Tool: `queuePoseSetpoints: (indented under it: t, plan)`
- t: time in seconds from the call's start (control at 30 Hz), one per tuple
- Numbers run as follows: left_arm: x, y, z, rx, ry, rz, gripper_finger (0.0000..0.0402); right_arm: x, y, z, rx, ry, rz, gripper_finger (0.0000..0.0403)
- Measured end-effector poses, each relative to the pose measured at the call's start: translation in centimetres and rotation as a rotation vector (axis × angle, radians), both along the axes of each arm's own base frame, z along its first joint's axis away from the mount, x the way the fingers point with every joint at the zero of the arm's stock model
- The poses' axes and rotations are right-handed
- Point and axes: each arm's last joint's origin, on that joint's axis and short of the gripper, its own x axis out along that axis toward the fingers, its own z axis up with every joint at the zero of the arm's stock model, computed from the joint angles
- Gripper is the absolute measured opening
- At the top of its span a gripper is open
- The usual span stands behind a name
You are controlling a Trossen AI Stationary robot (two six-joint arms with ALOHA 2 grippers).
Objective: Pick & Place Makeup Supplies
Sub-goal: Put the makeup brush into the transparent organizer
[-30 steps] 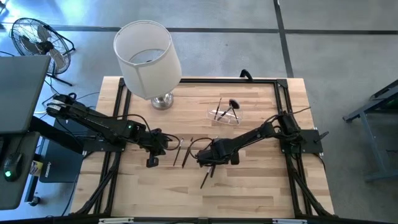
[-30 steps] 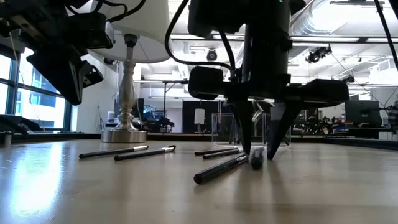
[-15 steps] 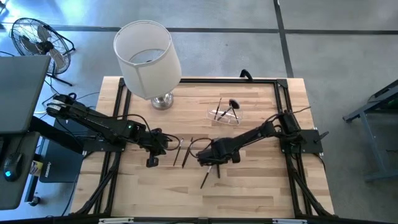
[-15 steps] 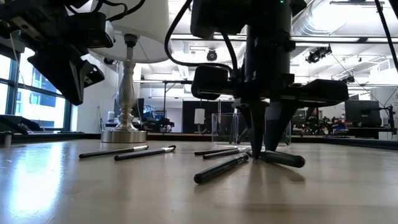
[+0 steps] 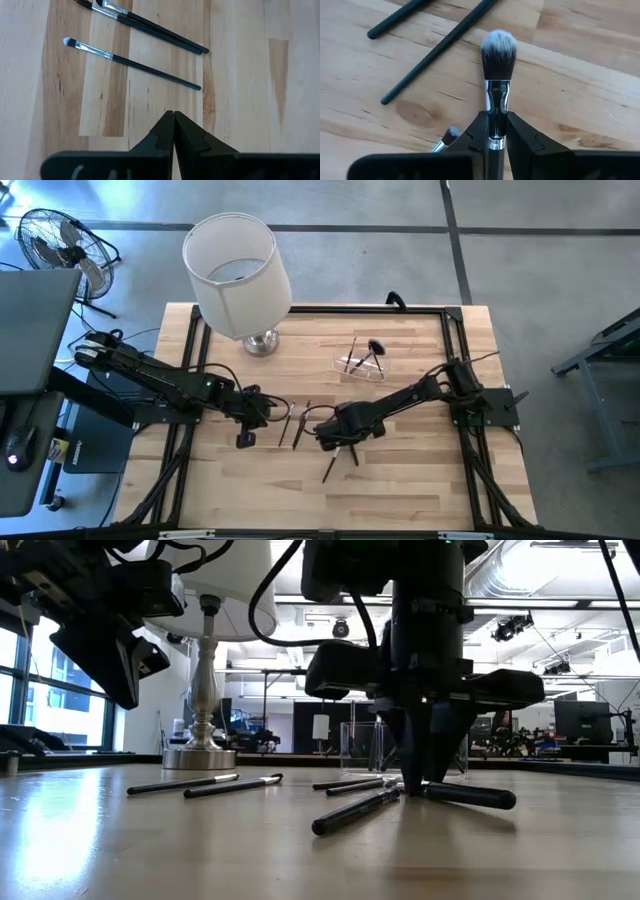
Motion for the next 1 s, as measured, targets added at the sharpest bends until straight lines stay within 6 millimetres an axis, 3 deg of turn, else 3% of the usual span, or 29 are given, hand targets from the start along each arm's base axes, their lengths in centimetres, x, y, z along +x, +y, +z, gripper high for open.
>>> queuePoseSetpoints:
  t: [0.23, 0.5, 0.73, 0.87, 1.0]
  plan:
    - [0.1, 0.0, 0.0, 0.010, -0.007, 0.010, 0.0003, -0.4, 0.4, 1.3, -0.013, -0.004, 0.069, 0.0037]
    - [0.2, 0.0, 0.1, 0.001, -0.028, 0.019, 0.0003, -3.0, 1.3, 5.6, -0.127, -0.017, 0.145, 0.0035]
    - [0.6, -0.1, 0.4, -0.037, -0.069, 0.062, 0.0003, -7.9, 0.0, 8.0, -0.257, -0.089, 0.141, 0.0035]
    - [0.7, 0.0, 0.5, -0.024, -0.078, 0.127, 0.0003, -11.7, -2.0, 7.4, -0.303, -0.213, 0.091, 0.0035]
    - [0.7, 0.2, 0.5, -0.005, -0.091, 0.205, 0.0003, -15.0, -4.0, 6.8, -0.363, -0.469, 0.045, 0.0035]
